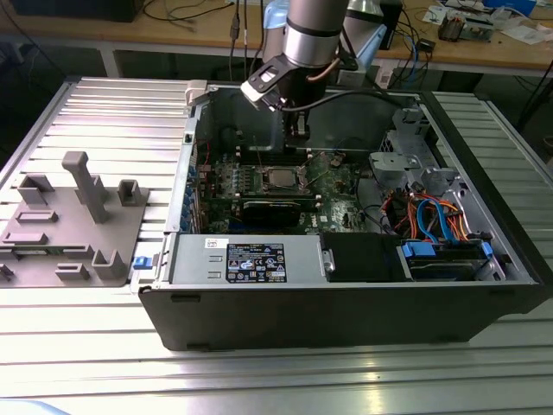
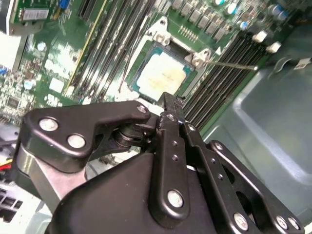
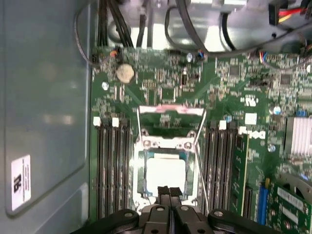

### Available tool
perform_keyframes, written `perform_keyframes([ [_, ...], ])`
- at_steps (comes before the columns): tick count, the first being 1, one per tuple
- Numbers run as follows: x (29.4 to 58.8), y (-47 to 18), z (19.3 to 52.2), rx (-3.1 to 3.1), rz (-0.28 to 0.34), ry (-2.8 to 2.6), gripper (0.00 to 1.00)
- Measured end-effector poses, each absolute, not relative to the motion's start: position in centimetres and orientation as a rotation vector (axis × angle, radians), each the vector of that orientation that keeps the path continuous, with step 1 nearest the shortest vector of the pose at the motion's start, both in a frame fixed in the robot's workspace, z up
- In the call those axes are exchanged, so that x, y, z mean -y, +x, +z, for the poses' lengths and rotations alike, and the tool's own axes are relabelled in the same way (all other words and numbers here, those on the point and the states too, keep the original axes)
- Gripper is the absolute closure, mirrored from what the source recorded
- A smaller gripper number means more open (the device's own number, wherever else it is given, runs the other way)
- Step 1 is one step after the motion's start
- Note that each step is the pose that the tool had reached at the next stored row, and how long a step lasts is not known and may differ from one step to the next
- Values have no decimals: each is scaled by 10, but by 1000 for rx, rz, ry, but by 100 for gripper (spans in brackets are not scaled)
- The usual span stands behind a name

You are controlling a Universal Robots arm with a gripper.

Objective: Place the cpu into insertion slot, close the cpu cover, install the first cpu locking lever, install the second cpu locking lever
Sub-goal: 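Close the cpu cover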

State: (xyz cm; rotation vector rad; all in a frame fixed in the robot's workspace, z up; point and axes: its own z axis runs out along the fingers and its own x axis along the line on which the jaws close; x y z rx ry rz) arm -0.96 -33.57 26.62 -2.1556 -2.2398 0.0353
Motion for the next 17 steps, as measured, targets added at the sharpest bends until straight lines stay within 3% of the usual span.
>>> perform_keyframes([
  [10, 336, -10, 266, 2242, -44, -2157, 89],
  [17, 336, -8, 266, 2241, -47, -2157, 89],
])
